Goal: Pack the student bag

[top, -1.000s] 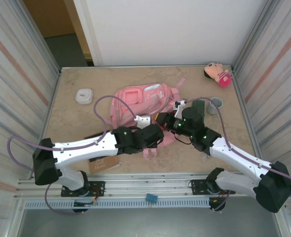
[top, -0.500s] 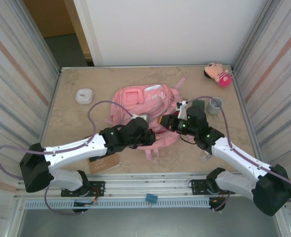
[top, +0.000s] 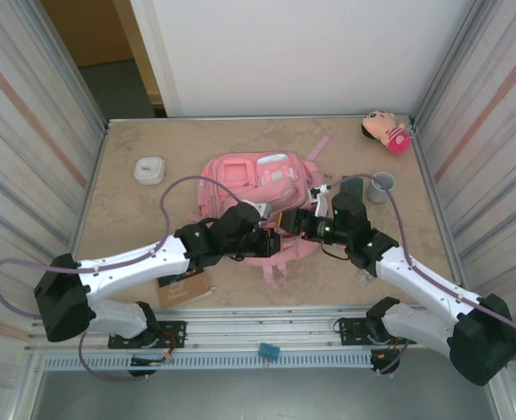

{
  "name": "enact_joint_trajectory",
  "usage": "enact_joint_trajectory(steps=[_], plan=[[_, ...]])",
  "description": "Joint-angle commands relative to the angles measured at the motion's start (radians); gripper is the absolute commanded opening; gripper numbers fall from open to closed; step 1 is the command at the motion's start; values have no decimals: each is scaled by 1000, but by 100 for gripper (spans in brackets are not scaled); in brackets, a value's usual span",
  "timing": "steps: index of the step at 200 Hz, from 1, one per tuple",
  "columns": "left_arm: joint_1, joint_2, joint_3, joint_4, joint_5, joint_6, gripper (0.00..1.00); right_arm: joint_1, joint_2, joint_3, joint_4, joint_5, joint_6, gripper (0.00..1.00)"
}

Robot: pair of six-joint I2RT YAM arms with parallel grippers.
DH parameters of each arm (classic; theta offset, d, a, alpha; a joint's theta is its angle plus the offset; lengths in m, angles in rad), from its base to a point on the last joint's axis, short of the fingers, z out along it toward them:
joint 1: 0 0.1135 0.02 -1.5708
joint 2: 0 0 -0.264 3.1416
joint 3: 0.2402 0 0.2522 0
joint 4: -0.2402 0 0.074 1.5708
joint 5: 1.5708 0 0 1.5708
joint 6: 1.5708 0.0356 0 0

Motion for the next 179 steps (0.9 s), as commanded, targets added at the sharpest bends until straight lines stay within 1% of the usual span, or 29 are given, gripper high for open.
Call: enact_joint_trajectory(steps=[1, 16, 33, 52, 66, 78, 82, 94, 105, 117, 135, 165, 176, 179], plan=[[25, -11, -12, 133, 99, -5, 0, 14, -18, -55, 136, 30, 134, 56], [37, -3, -23, 164, 146, -26, 0, 25, -17, -76, 169, 60, 155, 50], [50, 6, -25, 164, 180, -48, 0, 28, -17, -65, 150, 65, 113, 35], [72, 17, -28, 155, 237, -63, 0, 28, -18, -35, 83, 53, -20, 19], [86, 24, -17, 116, 290, -24, 0, 20, -18, -18, 9, 41, -123, 11], [95, 30, 15, 35, 340, 72, 0, 0, -19, -4, -31, 10, -183, 6], [96, 33, 34, -15, 345, 115, 0, -10, -44, -2, -39, -6, -197, 6], [95, 43, 90, -161, 328, 246, 0, -42, -48, 8, -56, -54, -216, 4], [96, 54, 135, -284, 274, 341, 0, -69, -50, 24, -75, -97, -222, 1], [96, 61, 164, -371, 197, 413, 0, -95, -52, 47, -112, -125, -231, 0], [97, 59, 167, -433, 94, 471, 0, -137, -57, 74, -143, -171, -231, 0], [108, 40, 150, -494, -40, 497, 0, -228, -66, 125, -198, -287, -242, 0], [114, 23, 132, -483, -55, 499, 0, -262, -72, 150, -235, -307, -247, 5], [114, 17, 128, -474, -52, 497, 0, -271, -75, 157, -247, -306, -246, 9]])
